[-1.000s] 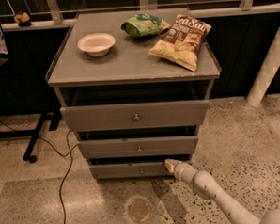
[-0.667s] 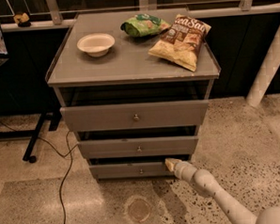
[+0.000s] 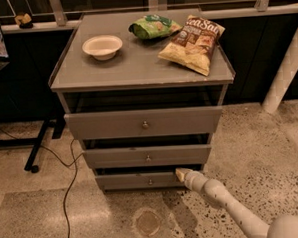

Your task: Open bottom drawer

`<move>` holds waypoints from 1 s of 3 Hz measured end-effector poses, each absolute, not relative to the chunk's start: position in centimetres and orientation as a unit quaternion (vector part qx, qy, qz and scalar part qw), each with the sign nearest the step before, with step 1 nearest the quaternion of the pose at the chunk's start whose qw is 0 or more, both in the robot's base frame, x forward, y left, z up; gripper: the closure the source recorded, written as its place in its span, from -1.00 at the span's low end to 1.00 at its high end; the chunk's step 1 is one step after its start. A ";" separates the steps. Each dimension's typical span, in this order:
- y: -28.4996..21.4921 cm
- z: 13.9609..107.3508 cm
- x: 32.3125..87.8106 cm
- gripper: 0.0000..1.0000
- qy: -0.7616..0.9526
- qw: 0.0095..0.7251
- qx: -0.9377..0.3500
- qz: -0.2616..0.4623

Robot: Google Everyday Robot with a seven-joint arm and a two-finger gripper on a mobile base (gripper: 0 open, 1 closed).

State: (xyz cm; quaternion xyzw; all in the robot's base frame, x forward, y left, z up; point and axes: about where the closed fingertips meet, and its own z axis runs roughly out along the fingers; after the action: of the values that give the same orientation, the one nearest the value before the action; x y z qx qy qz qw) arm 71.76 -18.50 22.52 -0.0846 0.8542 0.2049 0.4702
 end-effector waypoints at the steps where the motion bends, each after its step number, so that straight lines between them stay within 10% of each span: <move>1: -19.6 22.4 73.1 1.00 0.853 0.482 -0.060 0.191; 3: -21.2 22.1 74.6 1.00 0.852 0.494 -0.036 0.169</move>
Offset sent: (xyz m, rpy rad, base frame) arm 0.0438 -0.0487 -0.0081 -0.0270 -0.0431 -0.2095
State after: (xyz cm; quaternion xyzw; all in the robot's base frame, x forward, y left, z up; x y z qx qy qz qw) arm 74.59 -21.17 22.07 -0.0356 0.8523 0.1688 0.4937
